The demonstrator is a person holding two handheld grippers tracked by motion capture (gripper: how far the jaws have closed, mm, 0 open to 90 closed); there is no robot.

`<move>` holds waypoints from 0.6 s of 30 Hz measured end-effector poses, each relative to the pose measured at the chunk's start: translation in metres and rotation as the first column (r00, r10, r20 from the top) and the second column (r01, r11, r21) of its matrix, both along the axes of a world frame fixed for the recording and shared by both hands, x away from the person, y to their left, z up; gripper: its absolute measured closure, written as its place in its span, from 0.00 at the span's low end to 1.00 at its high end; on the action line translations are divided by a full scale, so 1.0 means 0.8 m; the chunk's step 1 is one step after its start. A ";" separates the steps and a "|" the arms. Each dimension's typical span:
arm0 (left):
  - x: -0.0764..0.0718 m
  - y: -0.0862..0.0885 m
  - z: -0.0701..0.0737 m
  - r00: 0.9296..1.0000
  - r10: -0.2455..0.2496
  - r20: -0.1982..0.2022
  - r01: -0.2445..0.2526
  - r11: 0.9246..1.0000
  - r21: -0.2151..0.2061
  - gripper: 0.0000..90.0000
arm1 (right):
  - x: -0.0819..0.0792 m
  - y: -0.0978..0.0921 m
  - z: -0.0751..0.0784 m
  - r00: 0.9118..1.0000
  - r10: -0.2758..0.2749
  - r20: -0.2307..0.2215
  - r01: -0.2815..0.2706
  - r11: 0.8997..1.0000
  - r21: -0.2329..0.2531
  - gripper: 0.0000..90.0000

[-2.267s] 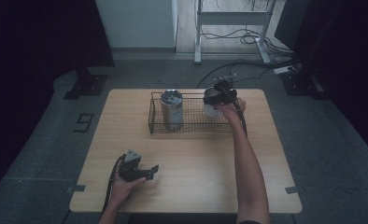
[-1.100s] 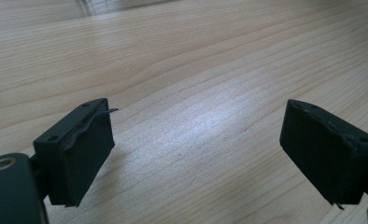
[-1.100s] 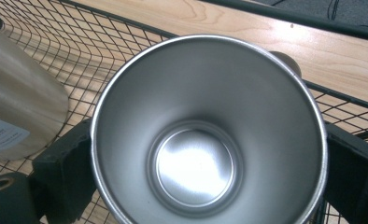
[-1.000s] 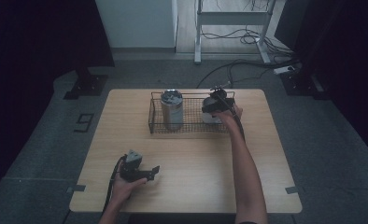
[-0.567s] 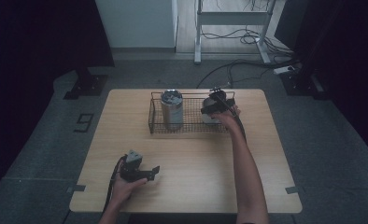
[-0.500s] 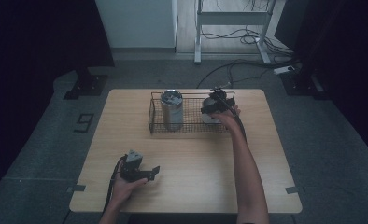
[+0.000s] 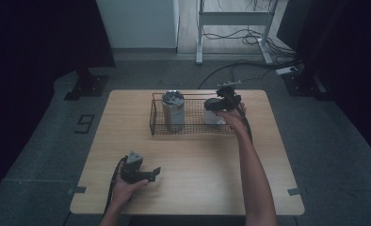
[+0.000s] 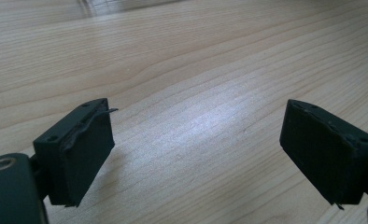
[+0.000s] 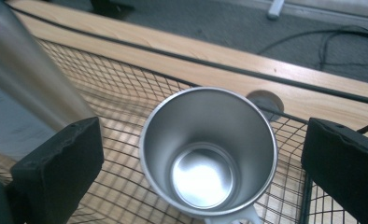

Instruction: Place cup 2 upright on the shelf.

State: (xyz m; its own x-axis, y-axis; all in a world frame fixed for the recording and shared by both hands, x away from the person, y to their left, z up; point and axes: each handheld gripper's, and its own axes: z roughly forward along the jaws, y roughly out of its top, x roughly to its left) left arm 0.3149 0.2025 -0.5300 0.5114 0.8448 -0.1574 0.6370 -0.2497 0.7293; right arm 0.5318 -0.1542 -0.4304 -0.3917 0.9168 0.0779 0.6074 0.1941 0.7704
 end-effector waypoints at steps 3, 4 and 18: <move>0.000 0.001 0.000 1.000 0.002 0.001 -0.002 1.000 0.003 0.11 | -0.011 -0.006 0.005 1.000 0.014 0.013 -0.014 1.000 0.005 0.00; 0.000 0.001 0.000 1.000 0.002 0.000 -0.002 1.000 0.003 0.11 | -0.016 -0.008 0.006 1.000 0.018 0.018 -0.018 1.000 0.011 0.00; 0.001 0.003 -0.001 1.000 0.016 -0.002 -0.016 1.000 0.011 0.11 | -0.074 -0.036 0.009 0.996 0.063 0.069 -0.067 0.996 0.056 0.03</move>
State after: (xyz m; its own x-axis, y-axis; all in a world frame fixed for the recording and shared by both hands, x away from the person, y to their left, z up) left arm 0.3159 0.2052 -0.5311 0.4973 0.8547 -0.1491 0.6422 -0.2471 0.7256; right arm 0.4724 -0.1829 -0.4231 -0.4568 0.8837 0.1021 0.5415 0.1852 0.8201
